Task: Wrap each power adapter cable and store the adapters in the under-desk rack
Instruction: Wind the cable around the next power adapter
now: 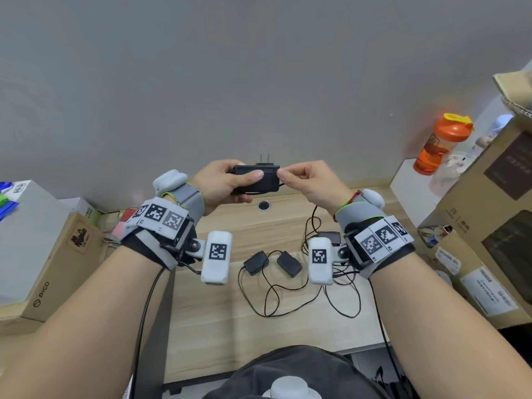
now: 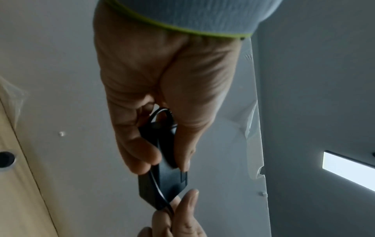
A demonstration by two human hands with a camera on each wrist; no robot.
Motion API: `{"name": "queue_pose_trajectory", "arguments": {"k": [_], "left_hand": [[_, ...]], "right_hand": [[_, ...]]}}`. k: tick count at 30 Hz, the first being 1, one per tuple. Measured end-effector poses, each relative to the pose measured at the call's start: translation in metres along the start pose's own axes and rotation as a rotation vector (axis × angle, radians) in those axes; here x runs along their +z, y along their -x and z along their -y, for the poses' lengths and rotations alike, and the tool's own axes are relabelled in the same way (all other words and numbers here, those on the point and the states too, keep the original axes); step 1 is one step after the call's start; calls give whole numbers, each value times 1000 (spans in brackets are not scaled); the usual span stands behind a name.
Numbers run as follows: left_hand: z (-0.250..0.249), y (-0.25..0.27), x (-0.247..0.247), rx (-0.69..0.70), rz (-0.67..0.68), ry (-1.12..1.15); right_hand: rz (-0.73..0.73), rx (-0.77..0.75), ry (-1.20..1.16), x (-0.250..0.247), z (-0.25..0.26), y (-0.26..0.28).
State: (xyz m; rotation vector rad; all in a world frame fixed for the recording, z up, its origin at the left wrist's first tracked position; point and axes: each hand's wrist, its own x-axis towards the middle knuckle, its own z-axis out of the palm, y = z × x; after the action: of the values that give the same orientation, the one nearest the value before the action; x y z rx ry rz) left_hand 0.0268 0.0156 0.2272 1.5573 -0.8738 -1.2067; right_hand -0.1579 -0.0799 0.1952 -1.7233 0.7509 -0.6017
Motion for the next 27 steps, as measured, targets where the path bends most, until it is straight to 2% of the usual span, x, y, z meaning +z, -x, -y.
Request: {"name": "queue_pose_trajectory", "arguments": {"k": [4, 8, 15, 21, 27], "left_hand": [[-4, 2, 10, -56, -1, 139], [-3, -1, 16, -33, -102, 200], [-4, -5, 6, -22, -244, 132], [3, -4, 18, -33, -166, -122], [-2, 0, 25, -25, -51, -220]], "right_hand": [[26, -34, -10, 5, -1, -1], [19, -63, 8, 12, -1, -1], [41, 4, 165, -6, 3, 9], [-26, -91, 107, -15, 15, 0], [-48, -125, 83, -20, 18, -5]]}}
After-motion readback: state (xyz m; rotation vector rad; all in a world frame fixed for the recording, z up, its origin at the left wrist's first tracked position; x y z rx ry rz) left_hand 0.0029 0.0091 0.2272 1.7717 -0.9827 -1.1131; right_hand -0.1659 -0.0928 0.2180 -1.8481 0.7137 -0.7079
